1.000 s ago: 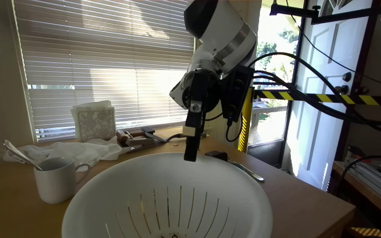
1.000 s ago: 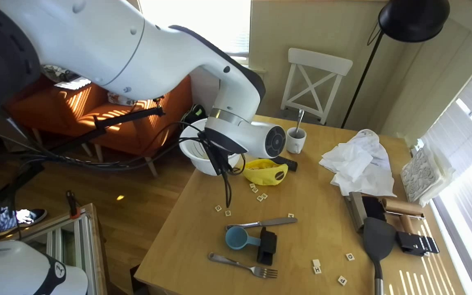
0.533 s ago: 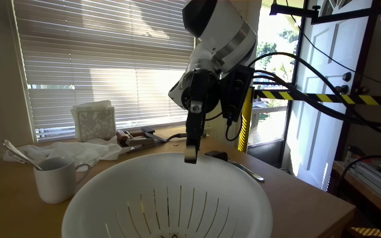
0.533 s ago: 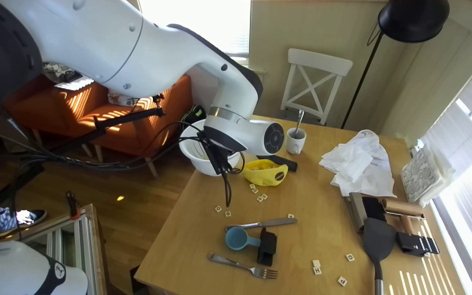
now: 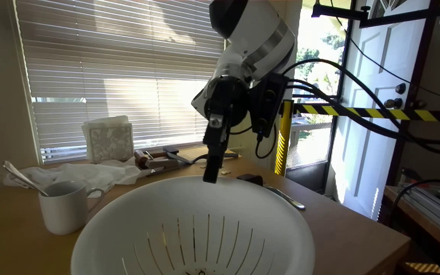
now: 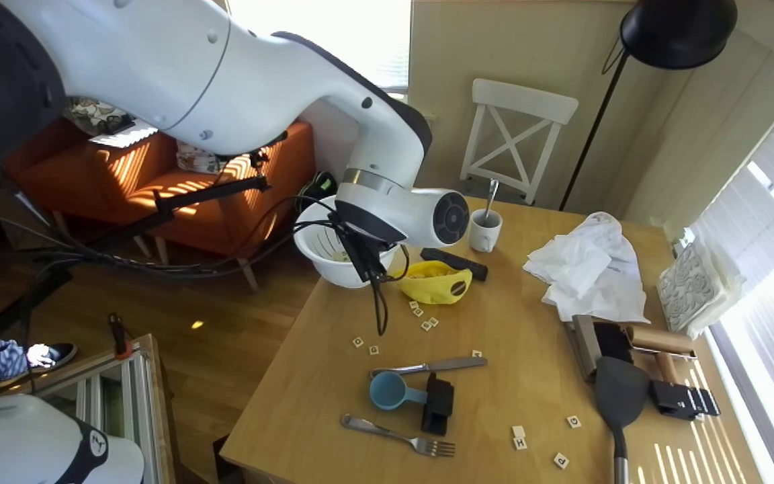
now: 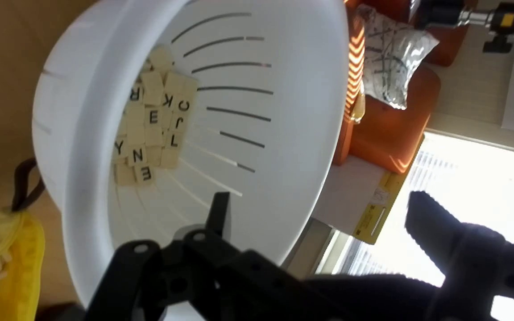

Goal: Put three letter tiles into the colander

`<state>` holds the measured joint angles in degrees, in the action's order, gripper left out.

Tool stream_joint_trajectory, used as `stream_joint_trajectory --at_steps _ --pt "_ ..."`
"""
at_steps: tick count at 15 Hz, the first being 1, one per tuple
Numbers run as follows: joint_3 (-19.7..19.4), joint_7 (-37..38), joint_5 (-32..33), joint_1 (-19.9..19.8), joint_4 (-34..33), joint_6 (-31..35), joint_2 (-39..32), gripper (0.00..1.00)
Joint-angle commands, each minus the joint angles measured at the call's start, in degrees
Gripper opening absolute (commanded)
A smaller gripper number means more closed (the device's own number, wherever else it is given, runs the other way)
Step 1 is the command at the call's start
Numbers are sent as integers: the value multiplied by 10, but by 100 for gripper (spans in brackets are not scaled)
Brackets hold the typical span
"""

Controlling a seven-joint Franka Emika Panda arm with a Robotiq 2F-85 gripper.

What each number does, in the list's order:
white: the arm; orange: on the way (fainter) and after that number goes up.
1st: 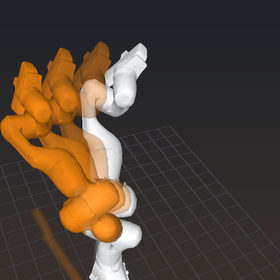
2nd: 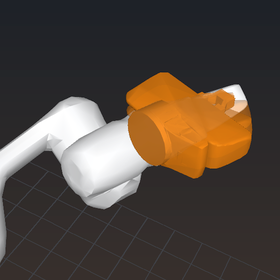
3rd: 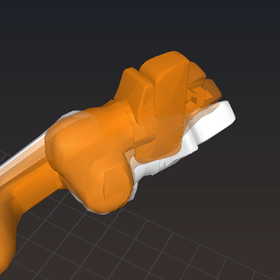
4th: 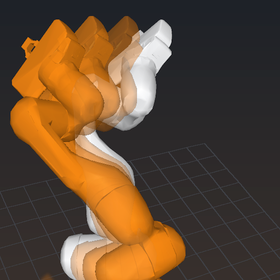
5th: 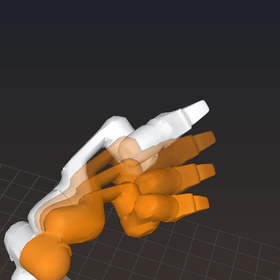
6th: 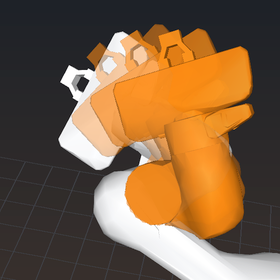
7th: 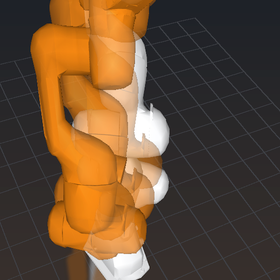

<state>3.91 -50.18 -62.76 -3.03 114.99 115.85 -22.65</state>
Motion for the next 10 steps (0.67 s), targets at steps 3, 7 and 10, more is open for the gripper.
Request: stream_joint_trajectory --at_steps 3,7,10 --pt "-18 49 -4 20 -1 143 73 100" --pt "-39 159 112 30 15 232 107 100" --pt "-46 271 242 35 39 268 130 100"
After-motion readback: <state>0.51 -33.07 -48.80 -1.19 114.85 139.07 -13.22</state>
